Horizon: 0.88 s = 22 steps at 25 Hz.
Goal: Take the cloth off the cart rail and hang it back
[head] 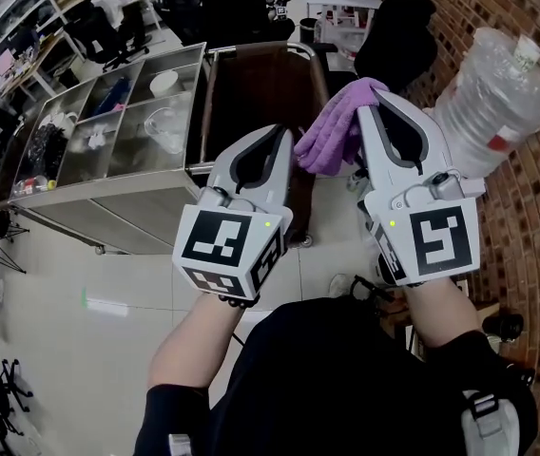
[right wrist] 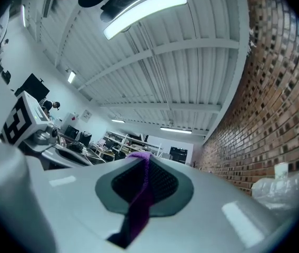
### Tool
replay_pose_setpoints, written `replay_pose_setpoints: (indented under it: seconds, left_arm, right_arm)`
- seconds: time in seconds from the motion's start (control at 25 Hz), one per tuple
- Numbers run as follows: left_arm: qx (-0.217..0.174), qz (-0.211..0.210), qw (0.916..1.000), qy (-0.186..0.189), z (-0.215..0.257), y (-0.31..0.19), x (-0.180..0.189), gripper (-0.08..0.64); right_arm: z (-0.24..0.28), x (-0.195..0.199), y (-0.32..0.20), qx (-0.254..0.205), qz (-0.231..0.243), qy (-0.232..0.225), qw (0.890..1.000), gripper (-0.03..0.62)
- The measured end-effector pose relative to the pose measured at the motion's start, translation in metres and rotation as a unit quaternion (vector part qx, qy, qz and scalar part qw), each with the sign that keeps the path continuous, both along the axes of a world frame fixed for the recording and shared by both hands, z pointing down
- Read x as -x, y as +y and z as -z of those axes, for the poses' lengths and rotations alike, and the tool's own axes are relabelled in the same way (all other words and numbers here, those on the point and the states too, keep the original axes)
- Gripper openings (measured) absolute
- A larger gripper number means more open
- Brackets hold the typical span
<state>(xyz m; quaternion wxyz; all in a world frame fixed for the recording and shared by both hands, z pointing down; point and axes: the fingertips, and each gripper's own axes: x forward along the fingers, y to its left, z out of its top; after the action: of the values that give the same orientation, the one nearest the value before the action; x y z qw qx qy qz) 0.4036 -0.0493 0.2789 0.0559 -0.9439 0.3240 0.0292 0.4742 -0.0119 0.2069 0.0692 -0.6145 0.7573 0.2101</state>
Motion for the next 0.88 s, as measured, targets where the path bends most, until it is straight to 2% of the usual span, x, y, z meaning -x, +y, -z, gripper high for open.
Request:
replay_pose_setpoints:
  seconds: [0.16, 0.4, 0.44, 0.56, 0.6, 0.68, 0.72, 0.8, 0.88]
  left_arm:
    - [-0.008, -0.004, 1.0, 0.004, 0.006, 0.013, -0.004, -0.003]
    - [0.002, -0.001, 1.0, 0.004, -0.01, 0.018, -0.009, -0.003]
    - [0.004, 0.001, 1.0, 0.003, -0.013, 0.018, -0.01, -0.003]
    - [0.012, 0.009, 0.9999, 0.004, -0.023, 0.016, -0.011, -0.003]
    - [0.014, 0.012, 0.9998, 0.005, -0.027, 0.016, -0.012, -0.003]
    - [0.016, 0.018, 0.9997, 0.004, -0.033, 0.016, -0.014, -0.003]
    - [0.016, 0.02, 0.9997, 0.003, -0.037, 0.016, -0.015, -0.003]
    - [0.018, 0.024, 0.9996, 0.0, -0.042, 0.014, -0.019, -0.003]
    - [0.018, 0.028, 0.9994, -0.005, -0.046, 0.013, -0.022, -0.003]
  right_arm:
    - [0.002, -0.003, 0.016, -0.005, 0.0, 0.0, 1.0, 0.012]
    - [-0.025, -0.005, 0.02, 0.016, 0.013, 0.0, 1.0, 0.014]
    - [-0.034, -0.005, 0.02, 0.033, 0.014, 0.004, 0.999, 0.012]
    - [-0.075, -0.006, 0.018, 0.133, 0.008, 0.026, 0.991, 0.012]
    - [-0.08, -0.006, 0.018, 0.137, 0.012, 0.025, 0.99, 0.012]
    - [-0.076, -0.003, 0.016, 0.098, 0.03, 0.014, 0.995, 0.012]
    - [-0.079, -0.003, 0.016, 0.101, 0.034, 0.012, 0.994, 0.014]
    - [-0.098, -0.006, 0.014, 0.154, 0.03, 0.015, 0.987, 0.012]
    - [-0.105, -0.009, 0.012, 0.171, 0.033, 0.015, 0.985, 0.014]
